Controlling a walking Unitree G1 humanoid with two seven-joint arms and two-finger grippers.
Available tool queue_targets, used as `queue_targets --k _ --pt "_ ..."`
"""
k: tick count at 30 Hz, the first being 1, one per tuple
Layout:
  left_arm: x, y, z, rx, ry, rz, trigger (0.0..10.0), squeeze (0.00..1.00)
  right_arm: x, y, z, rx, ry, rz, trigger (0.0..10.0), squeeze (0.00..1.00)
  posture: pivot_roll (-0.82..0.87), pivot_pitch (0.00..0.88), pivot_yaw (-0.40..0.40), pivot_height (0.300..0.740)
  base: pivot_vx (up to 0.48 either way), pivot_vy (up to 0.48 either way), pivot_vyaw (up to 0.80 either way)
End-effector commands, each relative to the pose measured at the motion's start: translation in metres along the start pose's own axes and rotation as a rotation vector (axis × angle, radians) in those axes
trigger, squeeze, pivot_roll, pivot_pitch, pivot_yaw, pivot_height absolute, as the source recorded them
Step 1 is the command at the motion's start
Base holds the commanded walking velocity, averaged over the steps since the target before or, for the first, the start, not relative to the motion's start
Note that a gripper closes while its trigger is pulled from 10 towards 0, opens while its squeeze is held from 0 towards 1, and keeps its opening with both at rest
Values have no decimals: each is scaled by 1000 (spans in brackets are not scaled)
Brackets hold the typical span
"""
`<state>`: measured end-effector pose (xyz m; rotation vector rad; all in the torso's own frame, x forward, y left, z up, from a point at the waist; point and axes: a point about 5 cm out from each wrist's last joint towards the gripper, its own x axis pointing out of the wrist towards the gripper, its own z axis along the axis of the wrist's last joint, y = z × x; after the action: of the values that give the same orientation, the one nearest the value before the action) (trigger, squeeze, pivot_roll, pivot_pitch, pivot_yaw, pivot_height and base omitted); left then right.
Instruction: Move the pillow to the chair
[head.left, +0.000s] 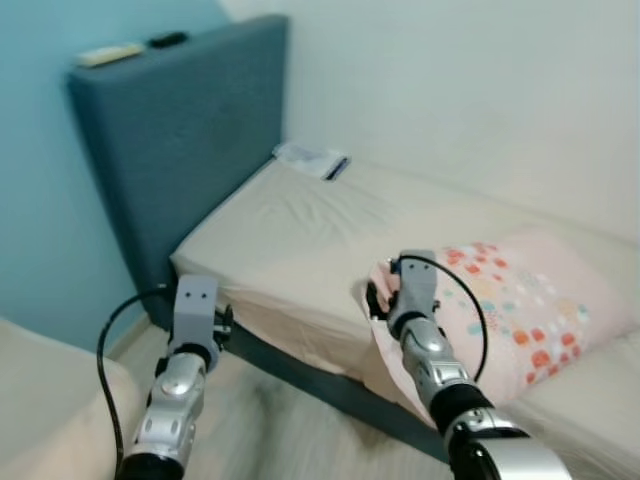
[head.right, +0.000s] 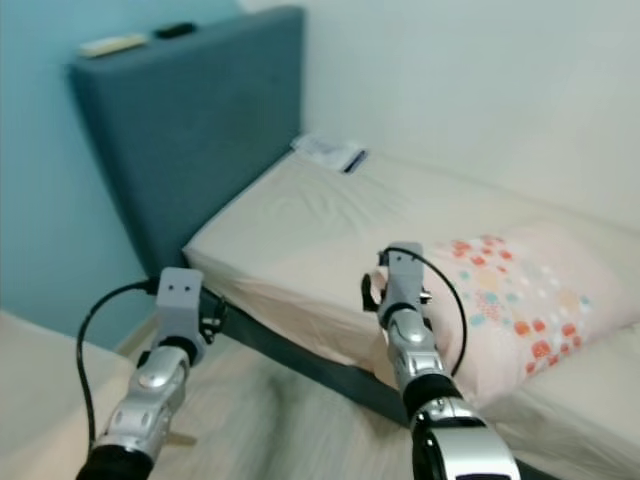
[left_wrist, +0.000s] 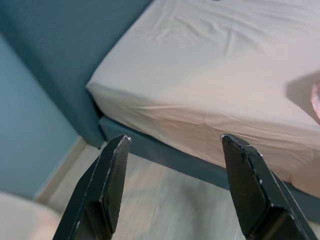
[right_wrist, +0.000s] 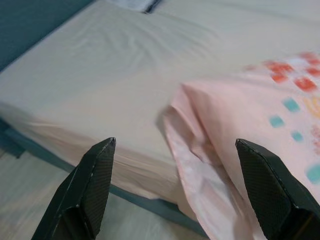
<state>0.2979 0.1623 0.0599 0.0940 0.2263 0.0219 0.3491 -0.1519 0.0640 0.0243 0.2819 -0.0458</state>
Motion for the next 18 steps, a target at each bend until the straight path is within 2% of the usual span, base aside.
queue_targets --k 1,18 --pt "1 -2 -2 -1 14 -10 10000 0 0 -4 -1 18 4 -17 10000 0 7 30 -46 740 0 0 -800" --pt "1 -3 -2 -6 12 -4 10000 0 0 -5 -1 6 4 -16 10000 0 14 12 -58 740 0 0 -800"
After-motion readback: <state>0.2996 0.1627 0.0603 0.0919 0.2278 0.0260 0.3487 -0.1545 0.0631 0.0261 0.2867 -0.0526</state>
